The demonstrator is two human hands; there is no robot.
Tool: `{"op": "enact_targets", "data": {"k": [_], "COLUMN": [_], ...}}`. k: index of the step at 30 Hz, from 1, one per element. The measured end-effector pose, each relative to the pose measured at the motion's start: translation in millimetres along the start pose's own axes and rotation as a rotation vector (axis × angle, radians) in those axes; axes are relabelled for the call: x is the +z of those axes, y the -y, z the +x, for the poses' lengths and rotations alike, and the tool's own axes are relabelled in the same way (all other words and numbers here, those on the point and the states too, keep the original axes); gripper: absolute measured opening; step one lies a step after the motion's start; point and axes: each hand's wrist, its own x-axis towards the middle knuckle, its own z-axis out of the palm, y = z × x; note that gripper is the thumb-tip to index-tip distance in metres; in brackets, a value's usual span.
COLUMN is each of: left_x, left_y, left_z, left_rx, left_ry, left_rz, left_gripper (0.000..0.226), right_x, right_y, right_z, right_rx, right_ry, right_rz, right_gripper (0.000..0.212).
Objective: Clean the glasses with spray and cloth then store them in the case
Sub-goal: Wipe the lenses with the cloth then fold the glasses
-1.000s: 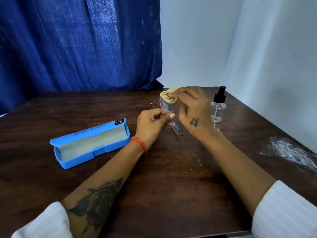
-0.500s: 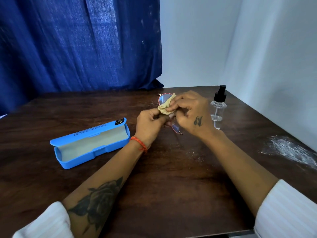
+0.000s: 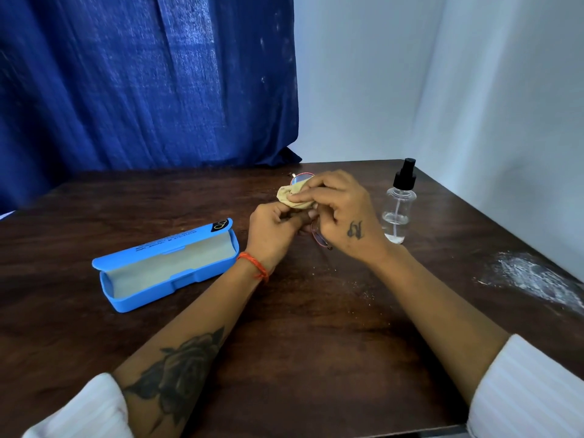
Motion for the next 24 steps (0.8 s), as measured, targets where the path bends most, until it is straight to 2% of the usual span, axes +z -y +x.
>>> {"op": "enact_targets", "data": {"k": [3, 8, 12, 17, 24], "left_x": [1.0, 2.0, 2.5, 1.4, -0.4], "left_y": [-2.8, -7.4, -9.0, -6.5, -10.9], "left_z": [0.3, -1.2, -4.6, -1.7, -3.1], "left_rx": [-0.007, 0.032, 0.122, 0.085, 0.065], "left_ry": [0.013, 0.036, 0.069, 0.048, 0.007], "left_rz": [-0.023, -0.018, 0.112, 0.064, 0.033], "left_gripper": [0.014, 0.008, 0.008, 0.004, 0.006], "right_x": [-7.2, -13.7, -8.9, -12.2, -20.1], "right_y": [-3.9, -5.4, 2.6, -3.5, -4.7], "right_z": [1.2, 8.0, 7.3, 8.3, 9.3], "right_rx": [0.061, 0.052, -0.035, 0.150, 0.643], "right_ry": [-0.008, -0.291, -0.136, -0.145, -0.026], "right_rz": [0.076, -0.082, -0.031, 0.136, 0.535], "right_gripper": [0.035, 0.036, 0.030, 0.030, 0.039]}}
